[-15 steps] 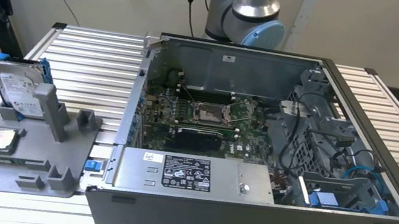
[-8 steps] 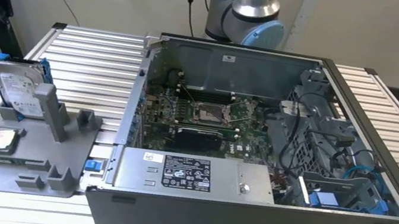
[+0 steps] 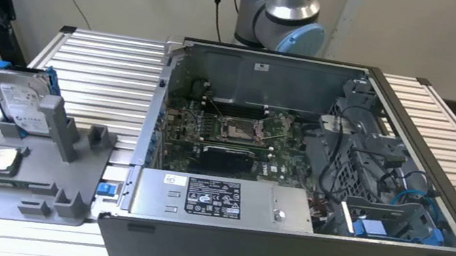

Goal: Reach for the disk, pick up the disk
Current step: 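Pick up the disk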

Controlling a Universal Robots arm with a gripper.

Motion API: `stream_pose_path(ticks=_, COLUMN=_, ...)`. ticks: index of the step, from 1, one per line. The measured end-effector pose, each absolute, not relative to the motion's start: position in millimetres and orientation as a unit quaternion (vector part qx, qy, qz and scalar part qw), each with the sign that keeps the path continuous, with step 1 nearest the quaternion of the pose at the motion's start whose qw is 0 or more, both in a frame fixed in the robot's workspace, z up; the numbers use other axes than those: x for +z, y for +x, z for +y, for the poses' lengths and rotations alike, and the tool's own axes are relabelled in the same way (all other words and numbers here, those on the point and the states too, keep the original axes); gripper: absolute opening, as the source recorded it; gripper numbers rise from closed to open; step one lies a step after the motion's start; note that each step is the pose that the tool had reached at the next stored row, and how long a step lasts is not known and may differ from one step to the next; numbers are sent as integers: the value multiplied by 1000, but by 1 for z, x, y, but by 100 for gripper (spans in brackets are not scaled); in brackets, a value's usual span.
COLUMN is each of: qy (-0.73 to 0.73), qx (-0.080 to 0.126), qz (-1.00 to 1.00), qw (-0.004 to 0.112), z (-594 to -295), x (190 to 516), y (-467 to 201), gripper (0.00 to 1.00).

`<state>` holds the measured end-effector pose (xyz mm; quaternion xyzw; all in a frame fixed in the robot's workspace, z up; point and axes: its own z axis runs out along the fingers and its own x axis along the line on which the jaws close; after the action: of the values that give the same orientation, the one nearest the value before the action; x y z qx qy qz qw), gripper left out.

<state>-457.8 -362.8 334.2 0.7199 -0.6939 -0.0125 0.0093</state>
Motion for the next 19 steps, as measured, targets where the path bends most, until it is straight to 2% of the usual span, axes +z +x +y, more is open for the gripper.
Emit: stream_pose_path(ticks=19, qy=720, qx=-12, qz=-694, qw=8, z=-362, x=315, y=-459, gripper=100)
